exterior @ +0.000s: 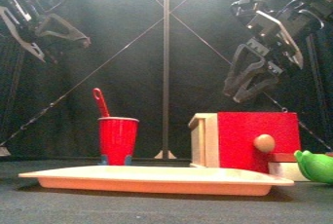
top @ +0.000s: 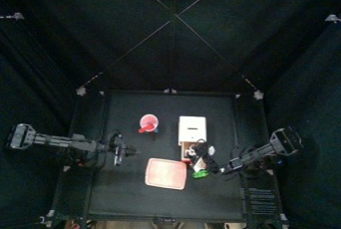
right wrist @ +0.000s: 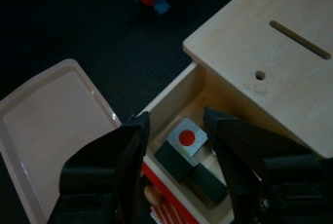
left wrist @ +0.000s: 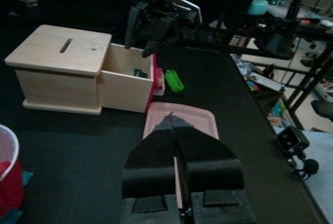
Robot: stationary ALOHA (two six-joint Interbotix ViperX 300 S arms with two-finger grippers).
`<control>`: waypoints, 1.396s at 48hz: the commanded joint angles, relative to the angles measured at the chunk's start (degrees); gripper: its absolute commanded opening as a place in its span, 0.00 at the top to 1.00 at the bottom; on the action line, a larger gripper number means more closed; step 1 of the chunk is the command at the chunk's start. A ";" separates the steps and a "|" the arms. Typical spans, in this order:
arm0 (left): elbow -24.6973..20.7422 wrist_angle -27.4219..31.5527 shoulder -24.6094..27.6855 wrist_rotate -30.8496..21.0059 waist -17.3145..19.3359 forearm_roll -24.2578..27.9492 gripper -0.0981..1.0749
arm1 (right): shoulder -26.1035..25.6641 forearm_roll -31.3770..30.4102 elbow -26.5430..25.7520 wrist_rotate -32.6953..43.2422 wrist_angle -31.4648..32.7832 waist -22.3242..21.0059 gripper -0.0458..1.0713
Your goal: Close drawer
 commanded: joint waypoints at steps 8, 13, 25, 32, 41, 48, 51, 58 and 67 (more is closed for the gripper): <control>-0.88 -0.53 0.09 0.09 0.09 0.09 0.76 | -2.02 -1.23 -1.14 0.00 0.53 1.41 0.22; -1.05 -0.70 0.09 0.09 0.62 0.00 0.76 | -2.37 -1.58 -1.32 0.00 0.97 1.41 0.26; -2.64 -4.48 0.35 -0.26 -0.35 -0.18 0.76 | -4.04 -2.64 -0.70 -0.09 3.08 1.49 0.46; -2.99 -10.46 2.02 -0.26 -0.97 -0.26 0.76 | -5.98 -2.46 0.35 0.26 3.08 2.37 0.59; -5.10 -12.92 5.27 -0.18 0.62 -2.20 0.76 | -7.47 -2.46 0.70 0.18 3.08 4.48 0.69; -9.84 -13.54 10.11 0.00 3.60 -6.15 0.76 | -8.17 -2.29 0.88 -0.26 2.72 6.59 0.70; -12.39 -13.54 12.83 0.00 4.83 -7.73 0.76 | -8.17 -2.46 1.14 -0.44 2.02 8.00 0.70; -19.86 -12.30 20.65 0.00 6.68 -9.49 0.77 | -7.56 -1.93 2.72 -0.62 -1.41 10.46 0.70; -30.76 -3.69 31.03 0.09 9.05 -9.32 0.77 | -6.59 0.44 3.34 -1.32 -4.66 11.34 0.70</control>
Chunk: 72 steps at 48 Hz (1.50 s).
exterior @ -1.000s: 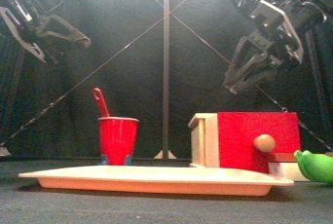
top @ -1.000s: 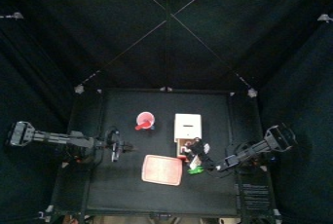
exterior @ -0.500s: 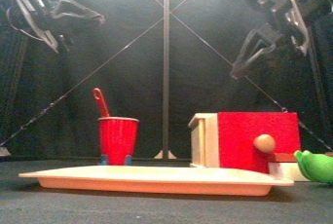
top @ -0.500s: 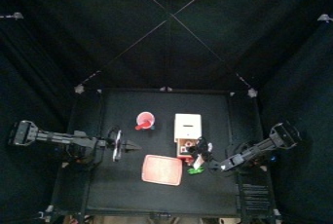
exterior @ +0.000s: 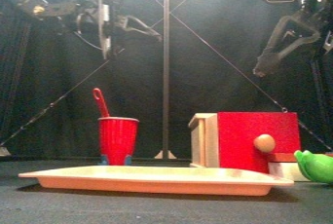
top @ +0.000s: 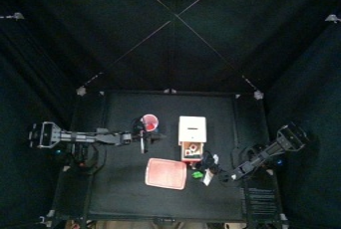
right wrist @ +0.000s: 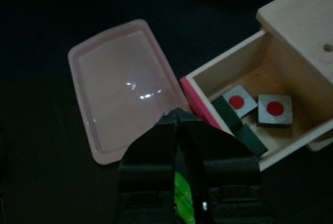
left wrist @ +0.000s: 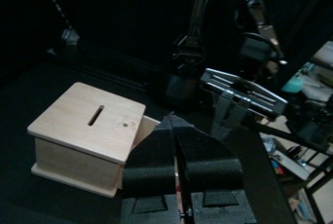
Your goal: Close drawer
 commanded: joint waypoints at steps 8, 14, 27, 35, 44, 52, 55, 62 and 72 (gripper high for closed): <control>-15.38 10.63 12.30 0.09 4.39 1.93 0.77 | -1.14 3.16 0.00 -0.79 -2.72 0.88 0.70; -21.45 13.10 16.79 0.00 6.94 1.76 0.77 | -1.58 4.31 0.70 -1.58 -2.29 1.14 0.70; -36.04 20.92 27.60 0.00 11.16 1.58 0.77 | 2.37 6.06 0.70 -1.93 -4.13 1.23 0.70; -42.54 26.02 32.78 -0.18 13.01 0.88 0.77 | 3.43 5.71 0.35 -2.02 -5.54 1.23 0.70; -46.93 32.26 36.47 -0.09 14.15 -1.58 0.77 | 3.25 5.71 0.18 -2.02 -5.45 0.88 0.70; -47.99 35.07 37.97 -0.18 15.38 -1.93 0.77 | 3.60 5.27 0.09 -2.02 -5.63 0.35 0.70; -47.90 35.42 38.32 -0.09 15.56 -1.85 0.77 | 3.69 4.83 0.09 -2.02 -5.63 0.18 0.70; -47.02 36.04 38.41 0.00 15.64 -1.85 0.77 | 4.04 4.83 0.18 -2.02 -5.63 -0.18 0.70; -45.88 36.47 38.41 0.00 15.29 -1.85 0.77 | 5.10 5.19 0.09 -2.02 -5.71 -1.76 0.70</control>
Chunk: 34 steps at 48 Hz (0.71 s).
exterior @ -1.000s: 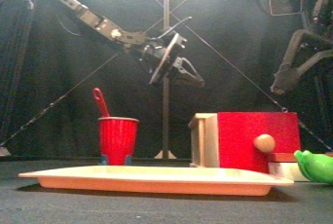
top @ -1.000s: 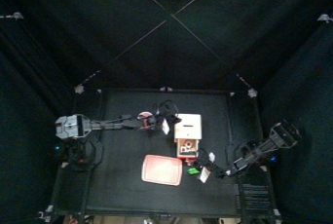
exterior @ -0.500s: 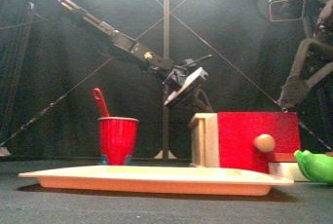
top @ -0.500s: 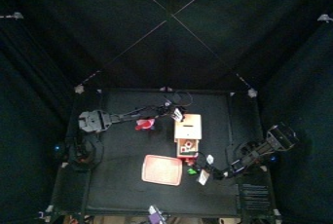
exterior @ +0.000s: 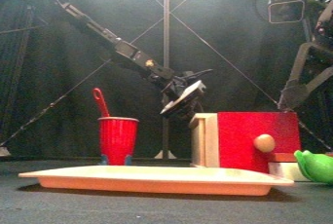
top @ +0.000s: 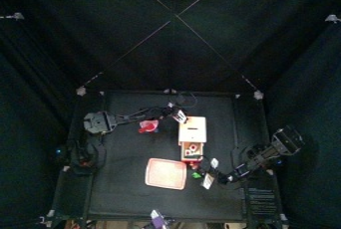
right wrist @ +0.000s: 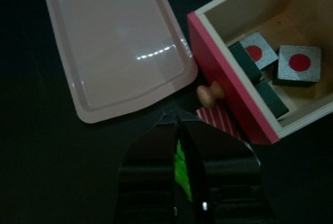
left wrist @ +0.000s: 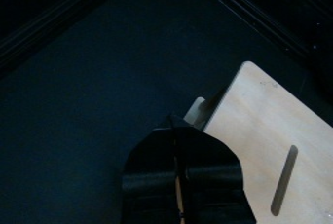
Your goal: Close drawer
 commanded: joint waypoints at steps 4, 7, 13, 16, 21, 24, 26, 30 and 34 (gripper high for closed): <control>-0.26 -0.09 -0.97 0.18 -0.09 0.00 0.77 | 0.09 -0.18 -1.14 -0.09 0.00 -1.32 0.70; -0.18 -0.09 -0.97 0.18 -0.09 0.09 0.77 | 0.09 -0.26 -1.14 -0.09 0.00 -1.93 0.70; 0.00 -0.09 -0.97 0.18 -0.18 0.09 0.77 | 0.09 -0.53 -1.14 -0.18 0.00 -3.08 0.70; 0.00 -0.09 -1.05 0.18 -0.09 0.00 0.77 | 0.09 -0.62 -0.97 -0.18 0.00 -3.60 0.70; 0.00 -0.09 -0.97 0.18 -0.18 0.00 0.77 | 0.09 -0.62 -0.88 -0.18 0.09 -4.92 0.70; 0.00 -0.09 -0.97 0.18 -0.18 0.09 0.77 | 0.09 -0.70 -0.88 -0.18 0.26 -5.71 0.70; 0.00 -0.09 -0.97 0.18 -0.18 0.09 0.77 | 0.09 -0.70 -0.79 -0.18 0.26 -6.24 0.70; 0.00 -0.09 -1.05 0.18 -0.18 0.09 0.77 | 0.09 -0.79 -0.79 -0.18 0.26 -7.12 0.70; 0.00 -0.09 -1.05 0.18 -0.18 0.09 0.77 | 0.09 -1.14 -0.79 -0.18 0.35 -8.09 0.70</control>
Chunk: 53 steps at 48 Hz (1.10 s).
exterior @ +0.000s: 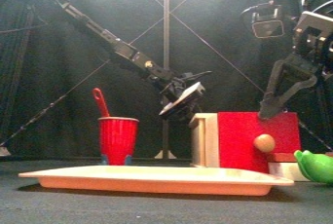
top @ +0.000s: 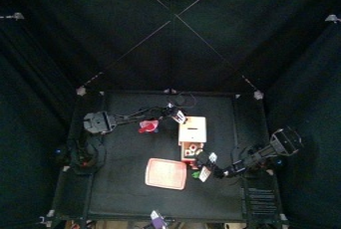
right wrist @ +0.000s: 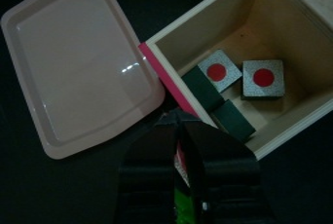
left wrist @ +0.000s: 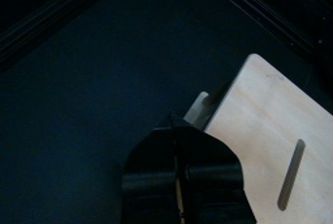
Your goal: Close drawer
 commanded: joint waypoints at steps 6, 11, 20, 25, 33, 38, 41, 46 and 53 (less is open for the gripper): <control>-0.70 -0.18 -1.05 0.09 -0.09 0.09 0.77 | -0.62 -1.41 -0.70 -0.09 0.26 -2.72 0.70; -0.70 -0.18 -1.23 0.09 -0.09 0.09 0.77 | -0.62 -1.67 -0.70 -0.18 0.26 -4.57 0.70; -0.70 -0.18 -1.23 0.09 -0.09 0.09 0.77 | -0.62 -1.85 -0.62 -0.18 0.35 -6.24 0.70; -0.70 -0.09 -1.23 0.09 -0.09 0.09 0.77 | -0.79 -2.29 -0.53 -0.18 0.35 -7.12 0.70; -0.70 -0.18 -1.41 0.09 -0.18 0.00 0.77 | -0.79 -3.08 -0.53 -0.18 0.35 -10.02 0.70; -0.70 -0.18 -1.49 0.09 -0.09 0.00 0.77 | -0.79 -3.87 -0.44 -0.18 0.44 -11.95 0.70; -0.70 -0.09 -1.49 0.09 -0.18 0.00 0.77 | -0.88 -4.39 -0.35 -0.18 0.35 -12.74 0.70; -0.70 -0.18 -1.49 0.09 -0.09 0.00 0.77 | -1.05 -4.92 -0.26 -0.18 0.35 -14.06 0.70; -0.70 -0.18 -1.49 0.09 -0.18 0.00 0.77 | -1.14 -5.01 -0.44 -1.58 0.35 -16.08 0.70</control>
